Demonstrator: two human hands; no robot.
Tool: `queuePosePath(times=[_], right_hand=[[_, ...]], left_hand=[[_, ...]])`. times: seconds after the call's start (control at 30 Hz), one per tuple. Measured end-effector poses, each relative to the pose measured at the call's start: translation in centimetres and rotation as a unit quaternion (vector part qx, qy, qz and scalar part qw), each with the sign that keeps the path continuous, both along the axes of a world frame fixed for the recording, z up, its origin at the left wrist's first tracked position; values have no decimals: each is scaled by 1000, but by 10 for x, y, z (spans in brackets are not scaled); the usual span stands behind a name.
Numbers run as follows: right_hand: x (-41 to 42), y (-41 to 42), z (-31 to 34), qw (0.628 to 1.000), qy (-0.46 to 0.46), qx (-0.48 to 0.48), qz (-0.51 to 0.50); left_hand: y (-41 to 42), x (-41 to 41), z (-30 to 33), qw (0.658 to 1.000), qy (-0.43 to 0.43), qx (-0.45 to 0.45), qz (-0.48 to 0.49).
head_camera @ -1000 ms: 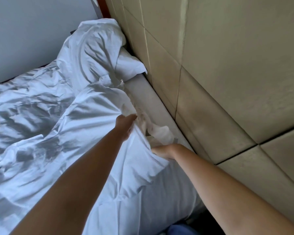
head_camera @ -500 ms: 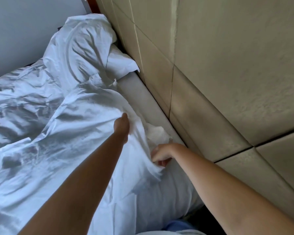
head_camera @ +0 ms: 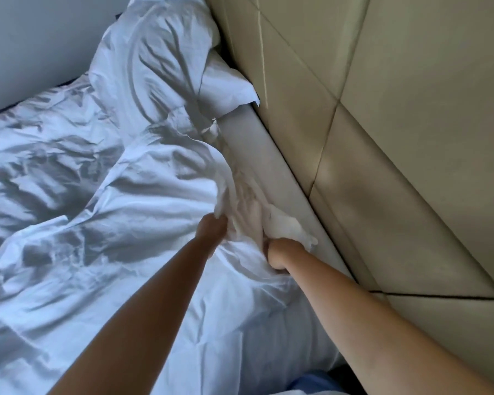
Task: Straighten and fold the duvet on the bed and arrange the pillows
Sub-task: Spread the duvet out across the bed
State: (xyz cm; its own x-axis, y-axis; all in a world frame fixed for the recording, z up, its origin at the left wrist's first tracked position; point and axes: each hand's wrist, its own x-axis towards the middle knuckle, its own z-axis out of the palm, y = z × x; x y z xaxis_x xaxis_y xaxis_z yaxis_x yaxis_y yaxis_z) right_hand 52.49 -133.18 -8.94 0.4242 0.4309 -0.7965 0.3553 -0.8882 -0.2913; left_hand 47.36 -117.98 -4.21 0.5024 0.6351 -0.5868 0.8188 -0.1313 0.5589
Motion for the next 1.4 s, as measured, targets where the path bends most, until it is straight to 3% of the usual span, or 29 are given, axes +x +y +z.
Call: queuePosePath(times=[0.1,0.17,0.3,0.43,0.53,0.63,0.7,0.8,0.87,0.97,1.1,1.2,1.3,1.4], right_hand=[[-1,-18,-8,989,-16,-143,41],[0,-26,-12,988,-22,-151,5],[15,-5,-14,994,-74,34,-78],[17,10,-2,967,104,132,-190],[9,23,6,939,134,204,-241],[1,40,17,868,164,290,-369],[4,41,35,873,166,313,-335],[11,24,48,917,217,250,-220],[14,4,40,950,242,126,-153],[14,-22,33,981,184,-42,-43],[12,-33,36,990,22,-131,46],[14,-41,38,985,-113,-132,22],[19,-50,41,985,-111,-128,17],[20,-58,44,973,-143,-170,69]], left_hand=[[-2,3,-10,994,-23,-105,35],[-3,6,-16,984,-30,-165,57],[-8,14,-24,970,-51,-225,82],[-5,14,-30,970,-40,-230,75],[-2,16,-31,988,-15,-151,38],[1,25,-26,996,-13,-84,10],[1,32,-17,999,21,-48,11],[2,35,-6,994,63,77,-46],[-1,34,2,987,56,138,-64],[-10,32,11,981,50,170,-82],[-23,24,19,973,76,177,-124],[-26,27,29,977,93,153,-118],[-33,45,45,991,53,100,-65],[-35,60,60,998,-41,26,36]])
